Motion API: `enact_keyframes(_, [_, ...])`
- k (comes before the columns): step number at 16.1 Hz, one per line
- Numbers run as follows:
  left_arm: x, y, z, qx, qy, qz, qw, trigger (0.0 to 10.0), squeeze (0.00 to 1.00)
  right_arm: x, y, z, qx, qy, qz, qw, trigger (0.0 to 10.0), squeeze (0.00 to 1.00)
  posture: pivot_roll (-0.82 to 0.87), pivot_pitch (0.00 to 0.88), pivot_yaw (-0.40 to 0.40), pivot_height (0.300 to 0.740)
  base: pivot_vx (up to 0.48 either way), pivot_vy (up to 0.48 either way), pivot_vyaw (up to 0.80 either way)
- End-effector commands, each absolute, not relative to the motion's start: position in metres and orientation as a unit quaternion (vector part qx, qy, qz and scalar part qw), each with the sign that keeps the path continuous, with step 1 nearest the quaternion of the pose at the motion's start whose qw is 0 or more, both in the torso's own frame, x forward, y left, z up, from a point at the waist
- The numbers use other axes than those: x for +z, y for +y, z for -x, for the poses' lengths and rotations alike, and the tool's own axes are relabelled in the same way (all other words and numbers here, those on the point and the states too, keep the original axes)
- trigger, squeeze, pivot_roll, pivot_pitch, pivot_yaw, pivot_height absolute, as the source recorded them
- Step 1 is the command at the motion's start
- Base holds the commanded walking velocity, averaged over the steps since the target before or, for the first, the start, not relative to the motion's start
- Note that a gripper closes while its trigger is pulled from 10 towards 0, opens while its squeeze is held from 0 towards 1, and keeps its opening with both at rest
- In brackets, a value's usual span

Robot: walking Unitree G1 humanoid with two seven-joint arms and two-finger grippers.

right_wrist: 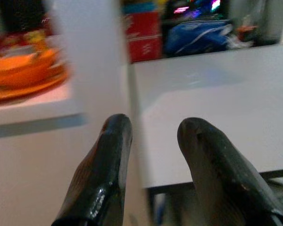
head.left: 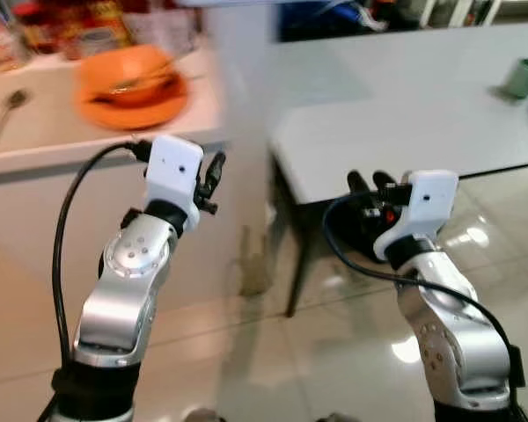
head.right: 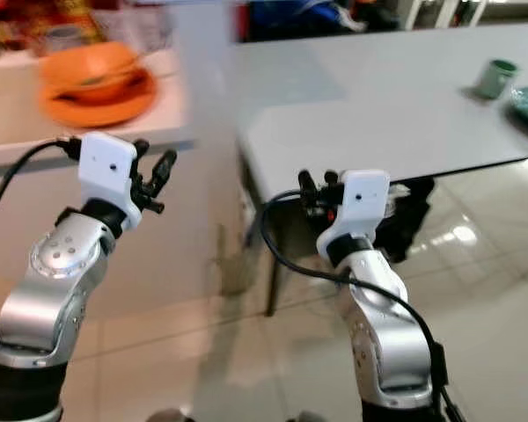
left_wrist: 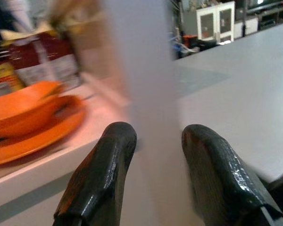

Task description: Setting the table

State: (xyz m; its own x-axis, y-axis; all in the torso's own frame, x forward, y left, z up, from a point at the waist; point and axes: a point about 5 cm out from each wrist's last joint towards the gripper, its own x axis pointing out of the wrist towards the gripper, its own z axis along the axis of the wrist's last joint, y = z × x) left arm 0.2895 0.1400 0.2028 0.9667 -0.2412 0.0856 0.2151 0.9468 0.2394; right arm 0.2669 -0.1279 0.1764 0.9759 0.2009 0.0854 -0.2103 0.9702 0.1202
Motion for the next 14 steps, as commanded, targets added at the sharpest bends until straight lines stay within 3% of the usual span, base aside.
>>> enact_keyframes(1, [0.206, 0.143, -0.289, -0.104, -0.06, -0.117, 0.986, 10.0, 0.0, 0.185, -0.122, -0.269, 0.12, -0.051, -0.062, 0.99, 10.0, 0.0, 0.03, 0.049, -0.009, 0.74, 0.0, 0.48, 0.0])
enact_keyframes(7, [0.211, 0.143, -0.292, -0.094, -0.066, -0.11, 0.987, 10.0, 0.0, 0.191, -0.121, -0.275, 0.122, -0.063, -0.059, 0.989, 10.0, 0.0, 0.03, 0.04, -0.008, 0.74, 0.0, 0.48, 0.0])
enact_keyframes(10, [0.215, 0.141, -0.295, -0.088, -0.067, -0.078, 0.991, 10.0, 0.0, 0.195, -0.125, -0.277, 0.107, -0.07, -0.059, 0.99, 10.0, 0.0, 0.02, 0.036, 0.001, 0.74, 0.0, 0.0, 0.0])
enact_keyframes(14, [0.222, 0.137, -0.301, -0.087, -0.083, -0.095, 0.988, 10.0, 0.0, 0.204, -0.132, -0.279, 0.098, -0.093, -0.041, 0.99, 10.0, 0.0, 0.02, 0.035, 0.003, 0.74, 0.0, 0.0, 0.0])
